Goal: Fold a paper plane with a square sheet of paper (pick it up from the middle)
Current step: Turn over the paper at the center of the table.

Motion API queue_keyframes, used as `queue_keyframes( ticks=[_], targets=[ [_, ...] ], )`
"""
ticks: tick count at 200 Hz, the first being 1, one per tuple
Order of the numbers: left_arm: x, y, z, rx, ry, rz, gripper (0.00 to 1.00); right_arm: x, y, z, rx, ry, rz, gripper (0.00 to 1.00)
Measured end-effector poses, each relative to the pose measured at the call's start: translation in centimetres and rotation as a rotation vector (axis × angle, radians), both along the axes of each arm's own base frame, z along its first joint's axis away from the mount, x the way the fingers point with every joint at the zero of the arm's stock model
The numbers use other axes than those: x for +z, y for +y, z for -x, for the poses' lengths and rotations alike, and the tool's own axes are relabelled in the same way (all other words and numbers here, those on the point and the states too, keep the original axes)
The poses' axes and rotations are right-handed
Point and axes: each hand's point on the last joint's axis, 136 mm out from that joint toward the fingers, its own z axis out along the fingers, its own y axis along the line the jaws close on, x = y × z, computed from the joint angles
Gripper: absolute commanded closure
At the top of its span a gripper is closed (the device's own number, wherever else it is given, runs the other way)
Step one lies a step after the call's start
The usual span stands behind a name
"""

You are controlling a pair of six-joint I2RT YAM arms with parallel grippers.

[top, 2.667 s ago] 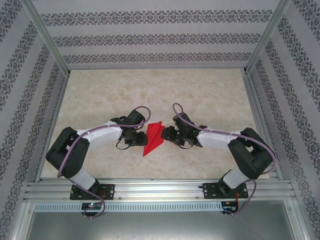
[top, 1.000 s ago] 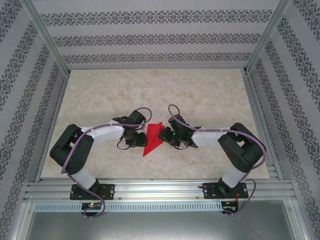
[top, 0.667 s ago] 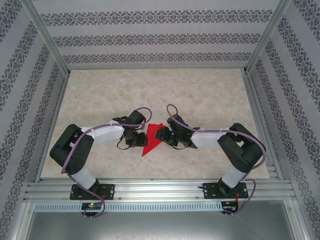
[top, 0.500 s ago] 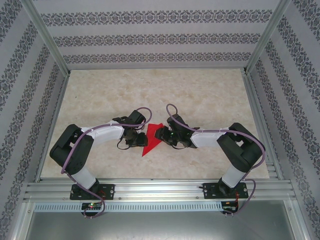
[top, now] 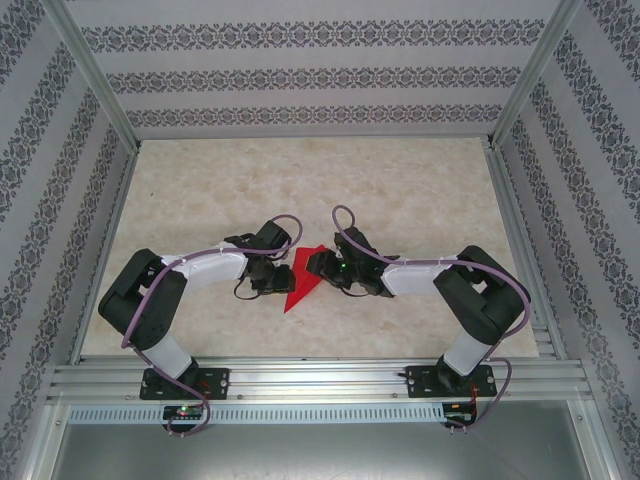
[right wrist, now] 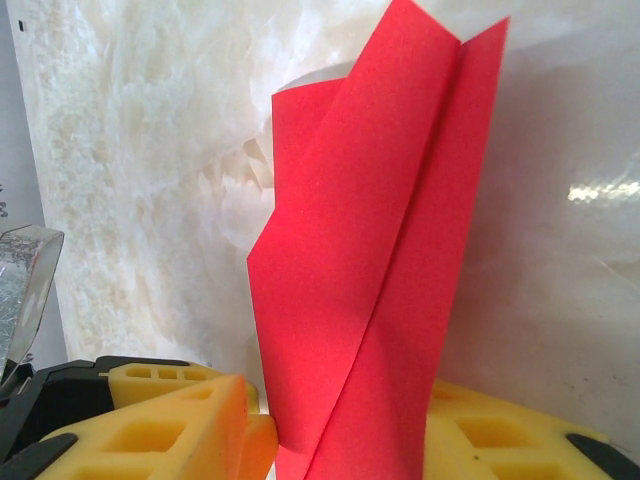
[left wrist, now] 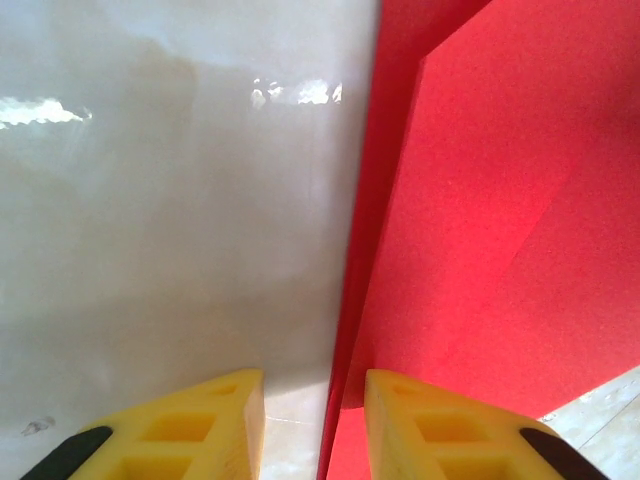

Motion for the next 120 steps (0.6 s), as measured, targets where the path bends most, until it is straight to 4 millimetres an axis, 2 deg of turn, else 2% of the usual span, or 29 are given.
queue_keyframes(
  ticks=[120],
  targets=[
    [0.00,0.01,-0.04,0.034,-0.003,0.029,0.68,-0.59,0.28,0.40,0.009,0.012,0.007,0.54]
  ],
)
